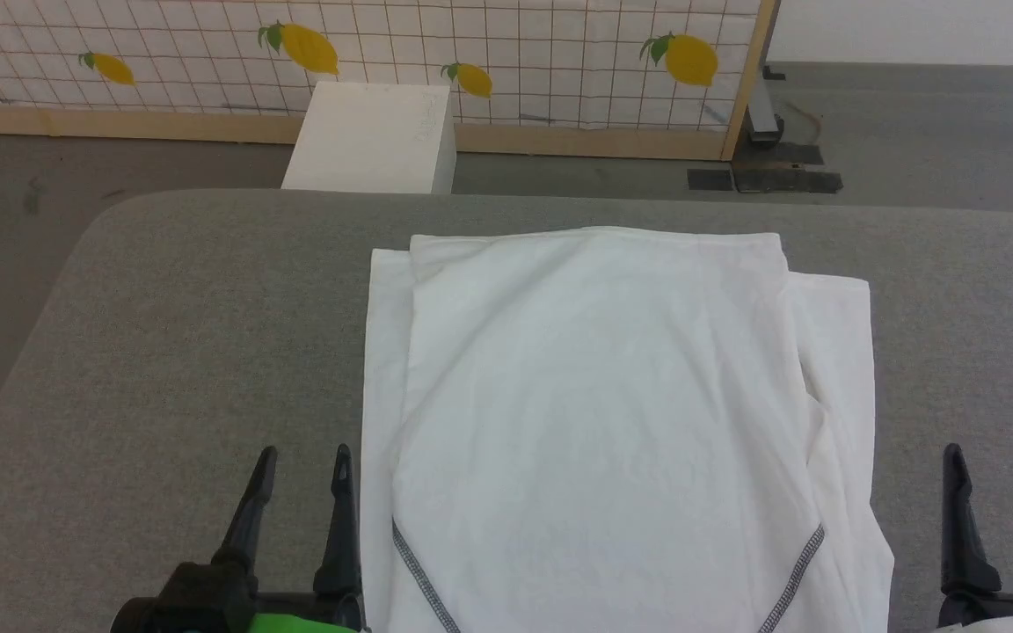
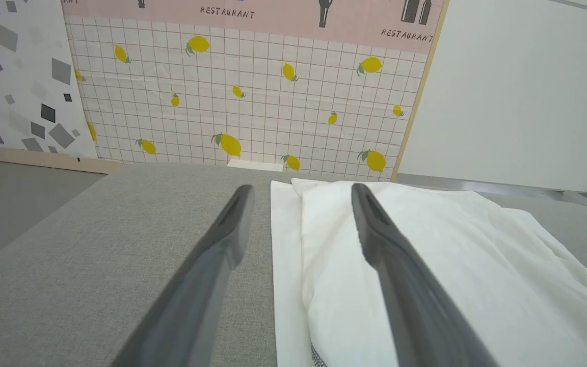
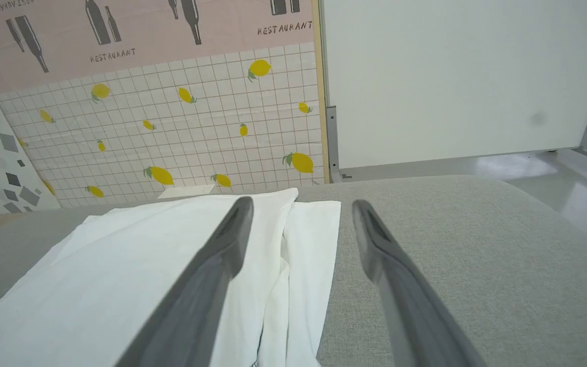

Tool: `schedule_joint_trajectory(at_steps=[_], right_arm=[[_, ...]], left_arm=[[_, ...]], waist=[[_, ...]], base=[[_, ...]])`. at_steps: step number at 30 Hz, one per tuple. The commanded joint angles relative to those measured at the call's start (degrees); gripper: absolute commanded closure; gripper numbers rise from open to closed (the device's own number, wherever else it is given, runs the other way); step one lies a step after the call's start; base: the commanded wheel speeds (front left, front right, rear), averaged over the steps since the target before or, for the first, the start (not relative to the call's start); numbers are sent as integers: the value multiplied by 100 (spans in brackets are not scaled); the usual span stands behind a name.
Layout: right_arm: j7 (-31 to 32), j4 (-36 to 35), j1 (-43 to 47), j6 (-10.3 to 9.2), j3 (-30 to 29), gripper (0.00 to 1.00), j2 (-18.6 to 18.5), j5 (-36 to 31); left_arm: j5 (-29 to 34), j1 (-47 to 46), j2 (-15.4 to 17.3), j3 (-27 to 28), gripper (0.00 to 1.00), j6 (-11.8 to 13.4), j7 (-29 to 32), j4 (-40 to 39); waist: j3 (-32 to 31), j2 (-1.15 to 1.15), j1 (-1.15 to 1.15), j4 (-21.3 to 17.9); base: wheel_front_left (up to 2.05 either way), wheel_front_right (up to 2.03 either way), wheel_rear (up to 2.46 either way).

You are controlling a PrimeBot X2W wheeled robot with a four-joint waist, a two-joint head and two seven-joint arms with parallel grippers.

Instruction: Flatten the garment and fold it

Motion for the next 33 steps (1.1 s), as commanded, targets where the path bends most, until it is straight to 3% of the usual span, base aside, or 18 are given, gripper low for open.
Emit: schedule_joint_trajectory(at_steps=[1, 7, 11, 20, 24, 33], right_arm=[[-104, 79, 31, -8, 28, 0, 5, -8], [-243, 280, -69, -8, 62, 0, 5, -11], [-223, 220, -138, -8, 67, 0, 6, -13], [-254, 82, -446, -8, 211, 0, 6, 26], [-284, 70, -660, -8, 283, 0, 6, 31], [-375, 119, -1036, -8, 379, 0, 6, 61]], left_arm=[[115, 38, -78, 76, 0, -69, -26, 17], [265, 68, -260, 316, 0, -331, -26, 79], [192, -153, -119, 384, 0, -609, 22, 183], [-201, -1845, 684, 507, 0, -1340, 1680, 391], [-333, -2761, 903, 639, 0, -1485, 2239, 521], [-979, -4712, 1235, 854, 0, -1784, 3646, 1589]], waist=[[9, 0, 0, -10], [69, 0, 0, -29], [219, 0, 0, -49], [953, 0, 0, -264], [1331, 0, 0, -394], [2018, 0, 0, -695]], base=[[0, 0, 0], [0, 0, 0], [0, 0, 0], [0, 0, 0], [0, 0, 0], [0, 0, 0]])
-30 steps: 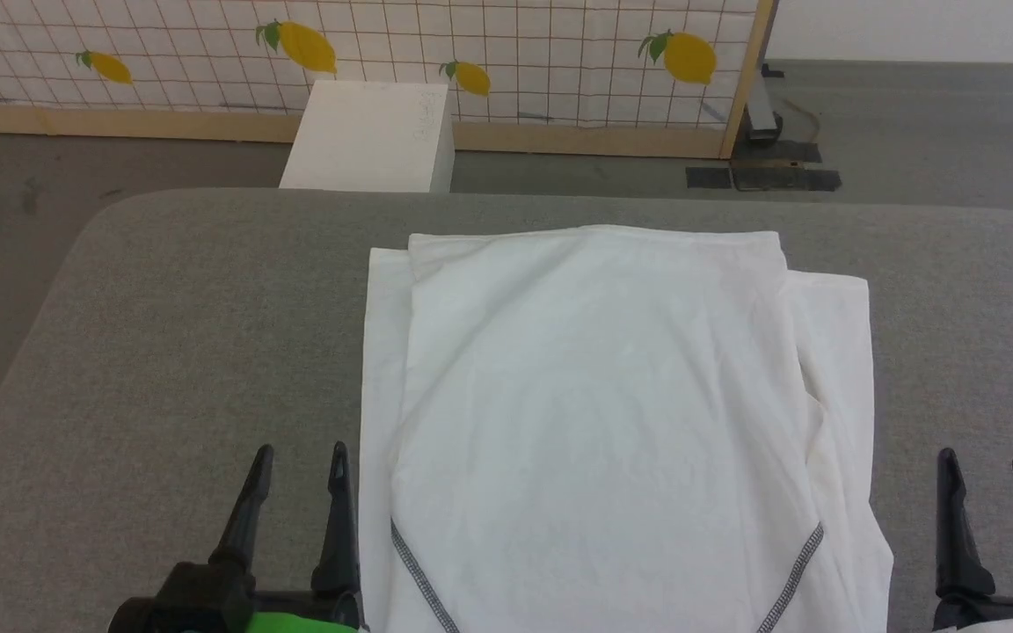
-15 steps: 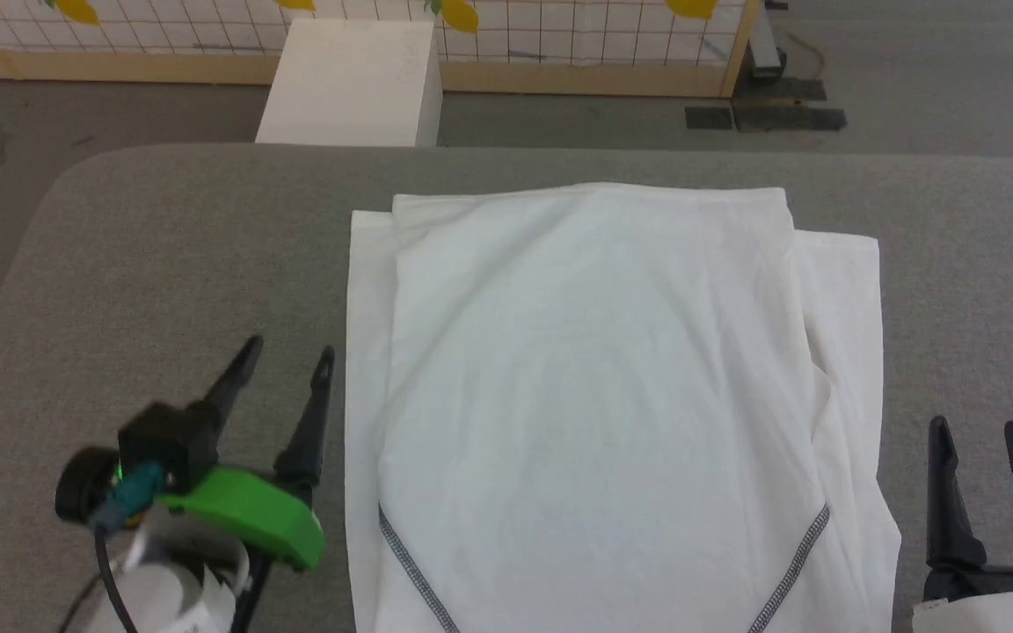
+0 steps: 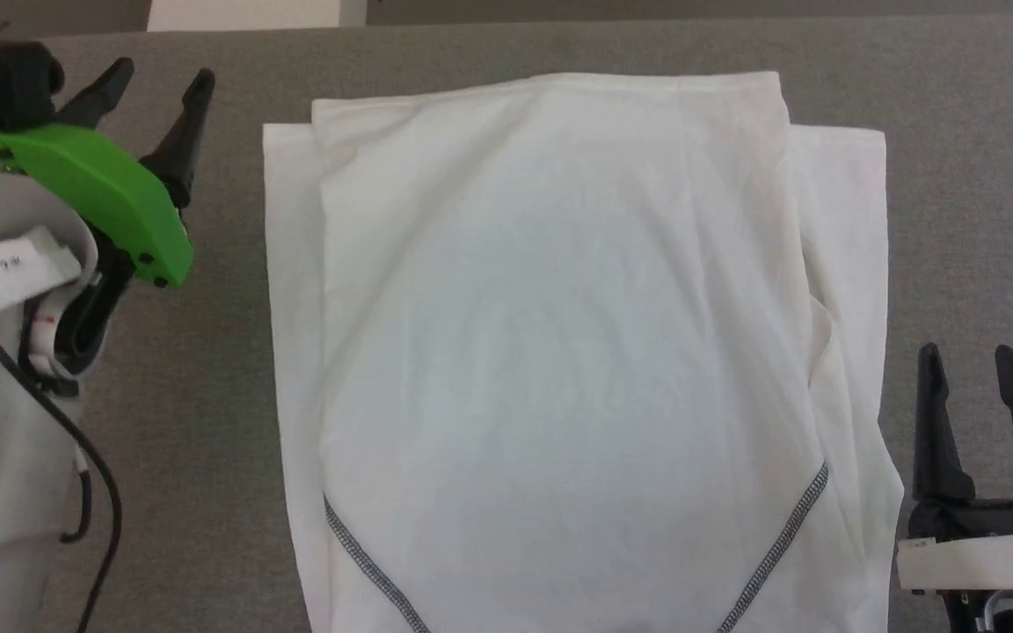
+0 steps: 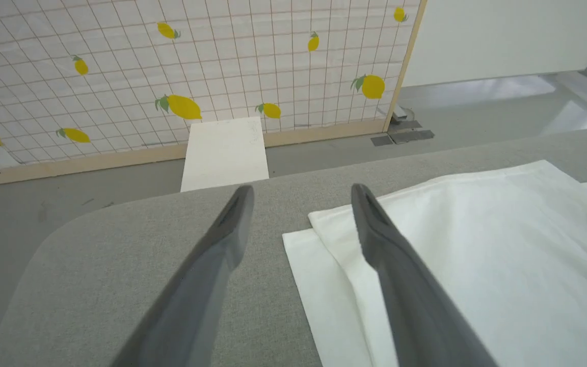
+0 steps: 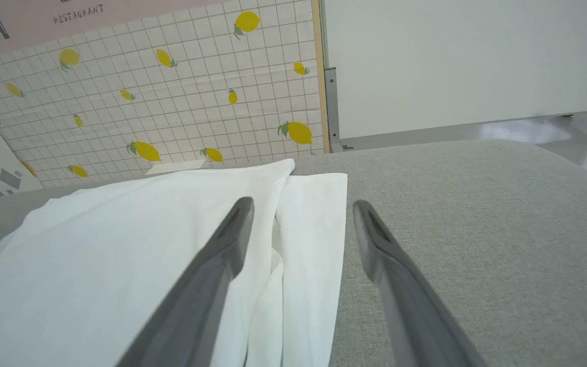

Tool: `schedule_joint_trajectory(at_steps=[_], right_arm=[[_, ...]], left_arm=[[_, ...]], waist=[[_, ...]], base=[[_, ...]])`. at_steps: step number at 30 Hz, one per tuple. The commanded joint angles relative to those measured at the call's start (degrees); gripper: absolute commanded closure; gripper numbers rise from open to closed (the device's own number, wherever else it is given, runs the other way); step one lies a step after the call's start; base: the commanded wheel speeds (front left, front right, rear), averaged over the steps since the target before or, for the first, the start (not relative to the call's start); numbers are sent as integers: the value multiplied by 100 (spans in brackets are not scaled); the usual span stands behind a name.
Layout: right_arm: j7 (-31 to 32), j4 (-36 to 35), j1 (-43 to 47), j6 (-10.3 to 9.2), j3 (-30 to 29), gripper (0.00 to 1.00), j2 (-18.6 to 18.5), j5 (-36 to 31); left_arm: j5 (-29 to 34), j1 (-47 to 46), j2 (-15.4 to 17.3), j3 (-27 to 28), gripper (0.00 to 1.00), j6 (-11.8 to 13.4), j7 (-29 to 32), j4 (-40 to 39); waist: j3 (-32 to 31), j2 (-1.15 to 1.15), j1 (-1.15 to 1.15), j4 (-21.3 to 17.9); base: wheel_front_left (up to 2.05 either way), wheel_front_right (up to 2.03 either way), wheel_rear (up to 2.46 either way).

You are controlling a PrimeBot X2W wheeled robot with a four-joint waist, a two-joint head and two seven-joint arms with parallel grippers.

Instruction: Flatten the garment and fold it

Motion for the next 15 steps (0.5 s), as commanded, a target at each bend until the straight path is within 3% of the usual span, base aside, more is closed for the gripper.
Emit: schedule_joint_trajectory(at_steps=[1, 5, 9, 15], right_arm=[[-33, -7, -119, -9, 6, 0, 5, 13], [-17, -59, -222, -9, 14, 0, 5, -13], [10, -165, -352, -9, -15, 0, 5, -30], [14, -225, -414, -9, -66, 0, 5, -36]], left_arm=[[-76, -216, 75, -32, 0, -52, 204, 125], [-381, -662, 136, -48, 0, -76, 924, 523], [-511, -1066, 239, -36, 0, 136, 1639, 879], [-451, -1170, 362, -142, 0, 210, 1985, 1060]], waist=[[354, 0, -1, -246], [617, 0, -1, -346], [1000, 0, -1, -487], [1229, 0, -1, -568]], base=[[0, 0, 0], [0, 0, 0], [0, 0, 0], [0, 0, 0]])
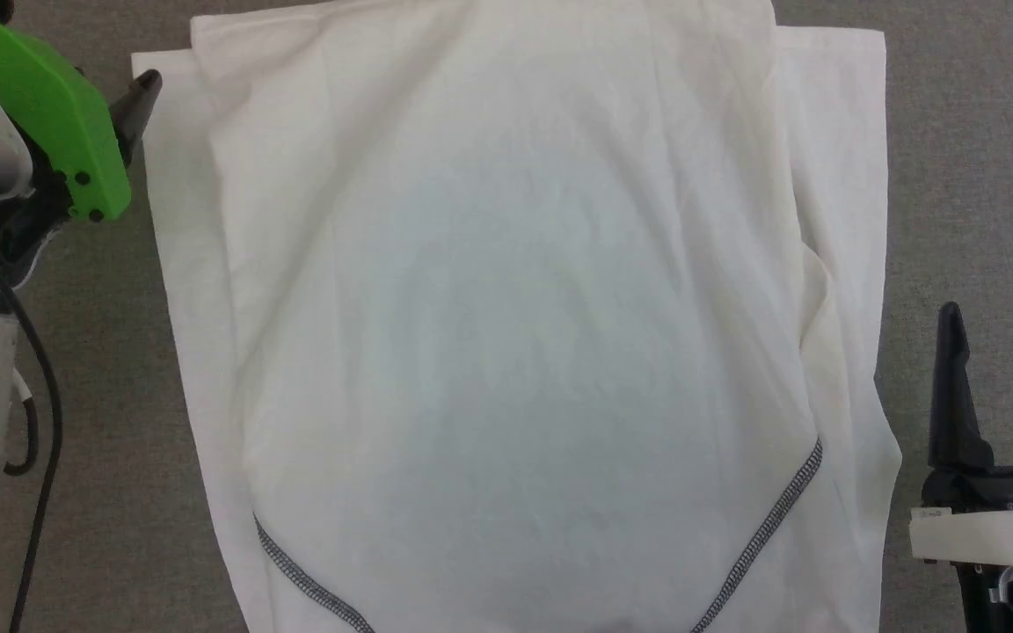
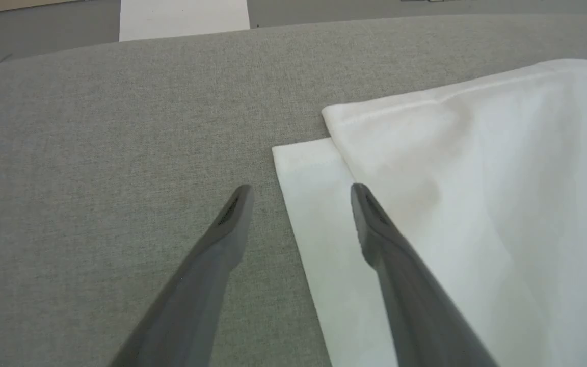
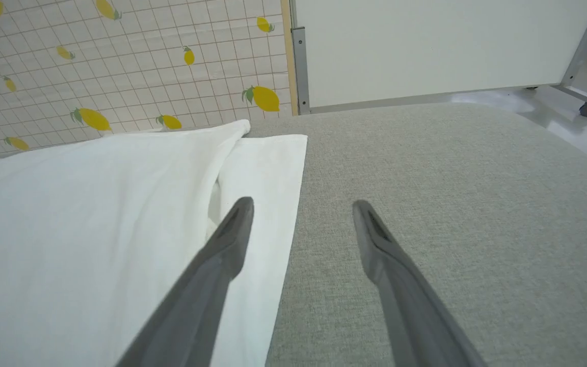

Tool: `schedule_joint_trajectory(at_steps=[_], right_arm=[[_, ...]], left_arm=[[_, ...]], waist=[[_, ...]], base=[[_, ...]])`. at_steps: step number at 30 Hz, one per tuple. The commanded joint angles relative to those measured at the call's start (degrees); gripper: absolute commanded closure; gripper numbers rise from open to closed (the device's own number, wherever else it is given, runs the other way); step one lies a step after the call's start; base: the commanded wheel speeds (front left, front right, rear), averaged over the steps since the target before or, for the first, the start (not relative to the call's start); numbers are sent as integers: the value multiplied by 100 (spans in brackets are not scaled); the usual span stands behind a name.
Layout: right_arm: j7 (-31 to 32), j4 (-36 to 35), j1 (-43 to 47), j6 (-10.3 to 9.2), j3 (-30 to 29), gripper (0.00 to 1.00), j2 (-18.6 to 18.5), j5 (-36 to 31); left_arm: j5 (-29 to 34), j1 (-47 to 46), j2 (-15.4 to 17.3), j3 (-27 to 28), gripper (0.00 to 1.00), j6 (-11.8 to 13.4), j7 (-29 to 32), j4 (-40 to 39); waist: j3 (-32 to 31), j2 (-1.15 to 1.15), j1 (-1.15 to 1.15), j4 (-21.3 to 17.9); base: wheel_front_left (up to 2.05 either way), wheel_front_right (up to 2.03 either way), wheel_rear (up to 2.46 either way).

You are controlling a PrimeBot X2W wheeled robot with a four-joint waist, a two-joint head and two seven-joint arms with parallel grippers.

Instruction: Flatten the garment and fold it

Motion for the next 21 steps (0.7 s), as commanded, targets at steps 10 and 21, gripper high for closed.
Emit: schedule_joint_trajectory(at_steps=[10, 21], right_arm=[[83, -109, -215, -8, -54, 0, 5, -74], [129, -140, -263, -8, -125, 0, 5, -72]], left_arm=[[-40, -26, 92, -51, 0, 110, 194, 185], [-231, 69, 83, -47, 100, 84, 317, 339]], waist=[[357, 0, -1, -120], [575, 0, -1, -216]], base=[[0, 0, 0], [0, 0, 0]])
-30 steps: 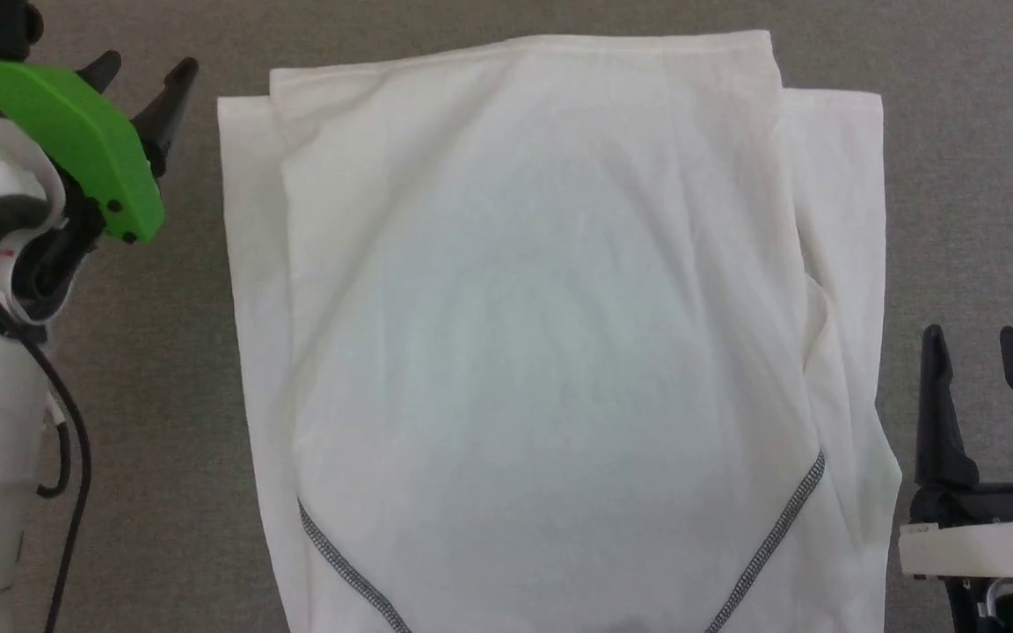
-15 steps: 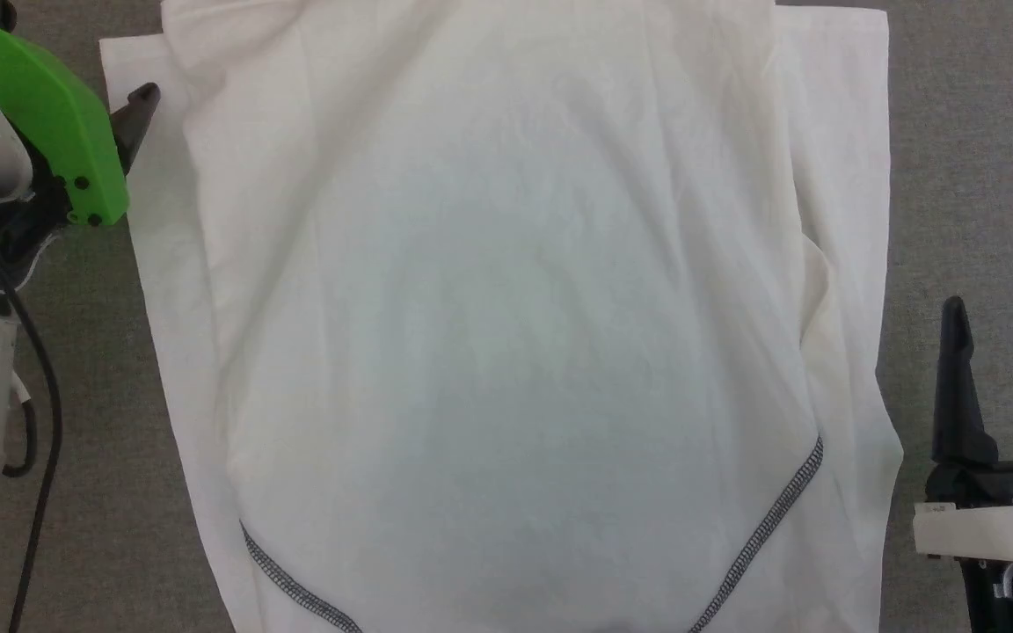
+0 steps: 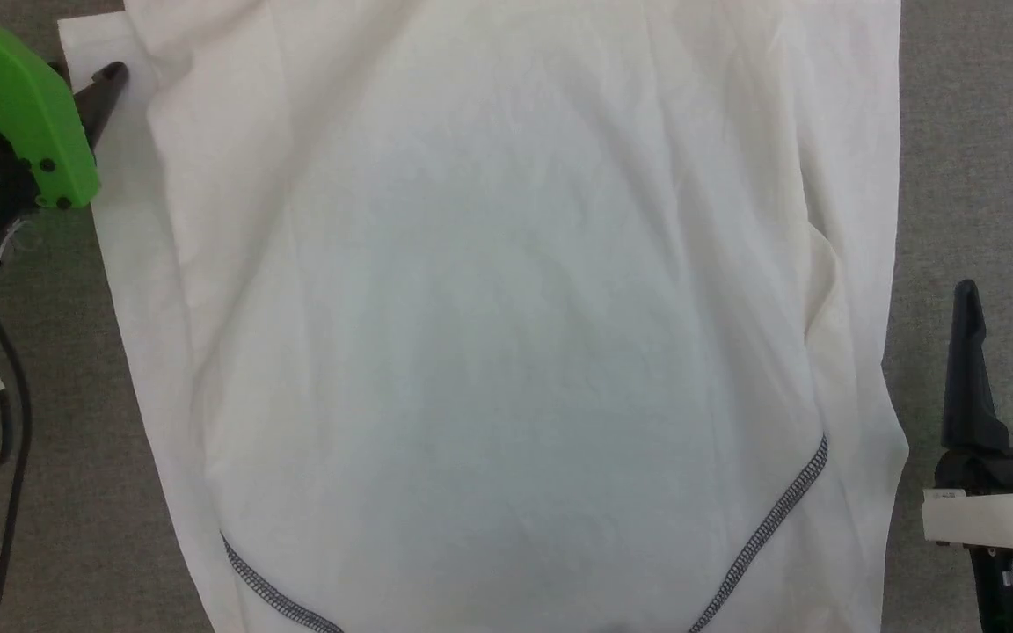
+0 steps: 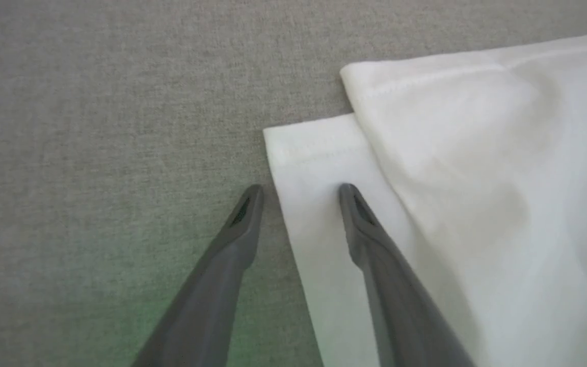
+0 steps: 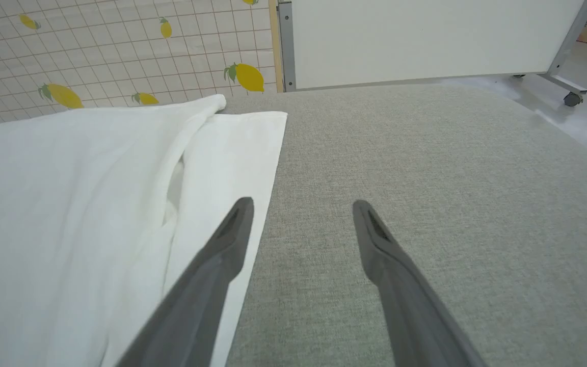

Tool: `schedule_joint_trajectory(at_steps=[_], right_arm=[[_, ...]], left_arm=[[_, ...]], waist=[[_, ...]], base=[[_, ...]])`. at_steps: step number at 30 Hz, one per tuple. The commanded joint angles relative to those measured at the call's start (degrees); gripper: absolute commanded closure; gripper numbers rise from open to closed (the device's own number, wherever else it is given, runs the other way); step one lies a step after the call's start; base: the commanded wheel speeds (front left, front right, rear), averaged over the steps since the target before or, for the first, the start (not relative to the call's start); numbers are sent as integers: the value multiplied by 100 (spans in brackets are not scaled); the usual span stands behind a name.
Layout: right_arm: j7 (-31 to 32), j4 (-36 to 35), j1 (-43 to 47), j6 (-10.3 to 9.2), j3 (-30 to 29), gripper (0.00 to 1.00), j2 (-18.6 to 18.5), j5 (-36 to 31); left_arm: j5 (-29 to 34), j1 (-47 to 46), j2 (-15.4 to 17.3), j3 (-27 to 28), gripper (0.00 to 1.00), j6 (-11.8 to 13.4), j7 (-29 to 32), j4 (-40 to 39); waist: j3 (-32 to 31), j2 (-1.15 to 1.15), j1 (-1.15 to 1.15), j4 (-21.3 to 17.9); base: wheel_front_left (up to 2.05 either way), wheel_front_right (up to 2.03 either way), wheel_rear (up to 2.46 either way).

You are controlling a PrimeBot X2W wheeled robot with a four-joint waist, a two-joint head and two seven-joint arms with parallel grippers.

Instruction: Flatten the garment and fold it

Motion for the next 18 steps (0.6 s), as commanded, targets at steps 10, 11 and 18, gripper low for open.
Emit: schedule_joint_trajectory(at_steps=[10, 11, 18], right_arm=[[29, -12, -133, -9, -51, 0, 5, -66], [32, -1, -132, -9, -48, 0, 5, -69], [50, 131, -34, -9, 7, 0, 5, -96]], left_arm=[[-195, -9, -81, 22, 100, -153, -158, 329], [-233, -20, -92, 62, 100, -150, -200, 328], [-519, 376, -111, 383, 100, -231, -714, 457]], waist=[[-85, 0, 0, 60], [-134, 0, 0, 78], [-831, 0, 0, 274]], base=[[0, 0, 0], [0, 0, 0], [0, 0, 0]])
